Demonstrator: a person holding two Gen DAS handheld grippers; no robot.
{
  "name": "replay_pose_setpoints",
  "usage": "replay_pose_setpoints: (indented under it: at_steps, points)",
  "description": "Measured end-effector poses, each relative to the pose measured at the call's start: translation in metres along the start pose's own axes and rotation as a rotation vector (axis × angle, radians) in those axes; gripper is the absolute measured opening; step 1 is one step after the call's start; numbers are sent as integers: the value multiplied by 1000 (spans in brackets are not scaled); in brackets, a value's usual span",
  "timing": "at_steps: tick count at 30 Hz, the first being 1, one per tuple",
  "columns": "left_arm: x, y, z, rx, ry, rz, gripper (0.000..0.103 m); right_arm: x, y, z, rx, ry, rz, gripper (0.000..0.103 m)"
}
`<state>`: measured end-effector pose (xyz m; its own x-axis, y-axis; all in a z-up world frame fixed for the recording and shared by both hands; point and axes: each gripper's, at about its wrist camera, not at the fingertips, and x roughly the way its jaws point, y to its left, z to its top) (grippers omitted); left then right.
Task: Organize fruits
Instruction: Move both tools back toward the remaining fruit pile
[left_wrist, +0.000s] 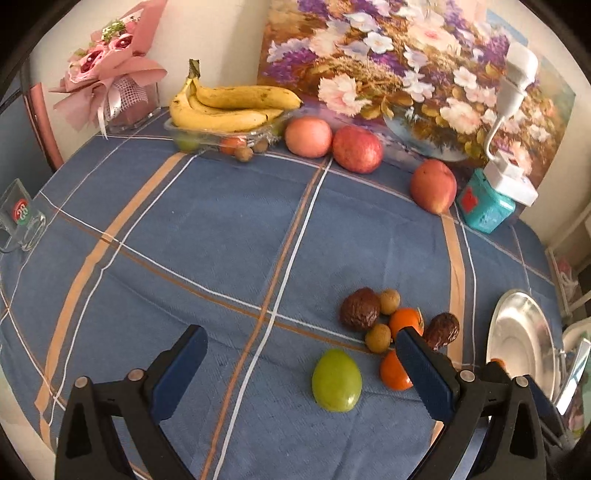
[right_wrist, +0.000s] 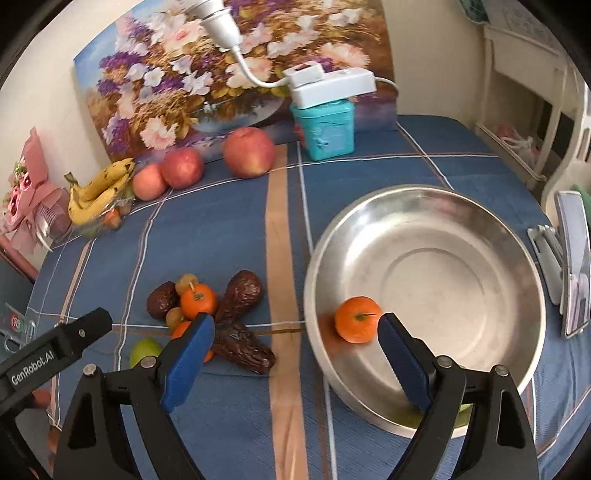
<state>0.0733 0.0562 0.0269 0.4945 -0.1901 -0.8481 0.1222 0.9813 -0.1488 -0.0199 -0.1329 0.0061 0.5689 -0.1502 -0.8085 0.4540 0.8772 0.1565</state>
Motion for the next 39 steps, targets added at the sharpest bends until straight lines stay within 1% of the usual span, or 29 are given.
replay_pose_setpoints:
  at_steps: [3,5,8,10,12,15,17,20,23,27,32,34,36,37,39]
  points:
    - [-2,4,1,-13,-21,-10,103,3,6,0,-13,9,17,92]
    - [-3,6,2,-21,-43,-24,103,6,10,0,-22,19,27,100]
    - [-5,6,3,-17,-57,-49,103,5,17,0,-52,5,43,100]
    - [-5,5,4,-6,-57,-54,103,5,20,-1,-63,11,47,100]
    - [-2,2,3,10,-34,-41,103,8,23,-2,-63,32,63,100]
    - [7,1,0,21,31,12,103,11,31,-4,-91,56,84,100]
    - [10,3,-2,6,56,21,103,13,37,-5,-131,61,77,100]
    - [16,10,-4,-48,90,0,103,14,45,-7,-184,67,82,100]
    - [20,12,-6,-58,100,1,103,15,48,-8,-202,77,76,100]
    - [23,10,-10,-41,114,0,103,13,52,-8,-246,54,29,100]
    - [26,2,-14,-6,125,-8,102,14,49,-6,-248,55,15,100]
    - [25,-1,-15,15,111,-2,102,16,47,-6,-238,65,24,100]
    - [23,-4,-15,37,92,19,101,17,46,-6,-234,71,36,100]
    - [23,-4,-15,44,83,25,101,16,46,-6,-240,66,40,99]
    - [24,-4,-15,41,93,21,101,14,47,-6,-252,55,45,91]
